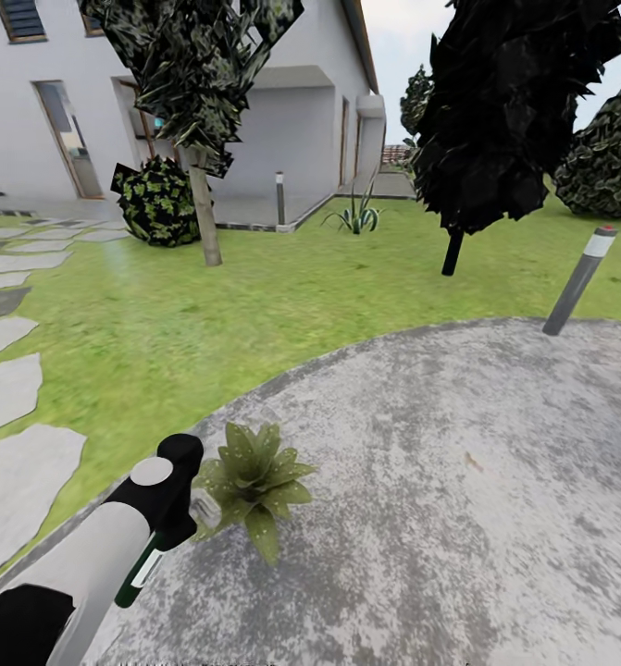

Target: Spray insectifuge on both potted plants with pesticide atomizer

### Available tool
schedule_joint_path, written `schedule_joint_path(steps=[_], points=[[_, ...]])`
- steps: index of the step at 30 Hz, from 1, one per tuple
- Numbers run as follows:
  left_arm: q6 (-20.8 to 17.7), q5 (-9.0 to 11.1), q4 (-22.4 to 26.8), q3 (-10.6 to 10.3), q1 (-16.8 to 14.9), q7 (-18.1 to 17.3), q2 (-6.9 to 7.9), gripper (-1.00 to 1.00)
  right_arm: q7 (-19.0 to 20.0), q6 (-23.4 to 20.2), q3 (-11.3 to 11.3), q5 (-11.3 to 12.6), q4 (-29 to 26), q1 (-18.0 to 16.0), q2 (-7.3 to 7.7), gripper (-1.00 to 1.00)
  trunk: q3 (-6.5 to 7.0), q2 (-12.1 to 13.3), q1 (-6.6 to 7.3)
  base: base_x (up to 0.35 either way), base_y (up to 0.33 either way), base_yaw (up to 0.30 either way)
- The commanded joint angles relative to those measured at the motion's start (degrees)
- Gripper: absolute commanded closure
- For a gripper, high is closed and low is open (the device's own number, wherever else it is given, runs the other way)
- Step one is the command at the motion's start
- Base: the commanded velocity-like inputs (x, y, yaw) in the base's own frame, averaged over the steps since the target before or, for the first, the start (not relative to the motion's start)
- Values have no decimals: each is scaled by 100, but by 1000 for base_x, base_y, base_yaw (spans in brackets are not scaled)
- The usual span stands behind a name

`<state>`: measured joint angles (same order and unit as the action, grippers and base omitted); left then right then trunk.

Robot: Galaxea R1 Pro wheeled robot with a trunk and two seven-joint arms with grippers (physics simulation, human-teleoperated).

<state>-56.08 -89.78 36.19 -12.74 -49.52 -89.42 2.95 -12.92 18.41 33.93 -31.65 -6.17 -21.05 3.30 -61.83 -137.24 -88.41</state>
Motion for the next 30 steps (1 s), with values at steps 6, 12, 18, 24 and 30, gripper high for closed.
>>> schedule_joint_path(steps=[6, 12, 18, 24, 30], points=[[-69, -40, 11, -25, -4, -58, -11, 100, -18, 22, 44, -60, 10, -4, -1, -100, -5, -2, 1, 0, -263, 251], [-75, -40, 19, -2, -5, -58, -22, 100, -18, 22, 44, -60, 10, -4, 2, -100, -5, -2, 1, 0, -268, 38], [-78, -1, -27, -8, 2, -58, 7, 100, -18, 22, 44, -60, 10, -4, -1, -100, -5, -2, 1, 0, -268, 1], [-78, 29, -11, 284, 347, -58, 133, 100, -18, 22, 44, -60, 10, -4, -4, -100, -5, -2, 1, 0, -268, 164], [-70, 39, 13, 843, 544, -58, 127, 100, -18, 22, 44, -60, 10, -4, -5, -100, -5, -2, 1, 0, -137, 273]])
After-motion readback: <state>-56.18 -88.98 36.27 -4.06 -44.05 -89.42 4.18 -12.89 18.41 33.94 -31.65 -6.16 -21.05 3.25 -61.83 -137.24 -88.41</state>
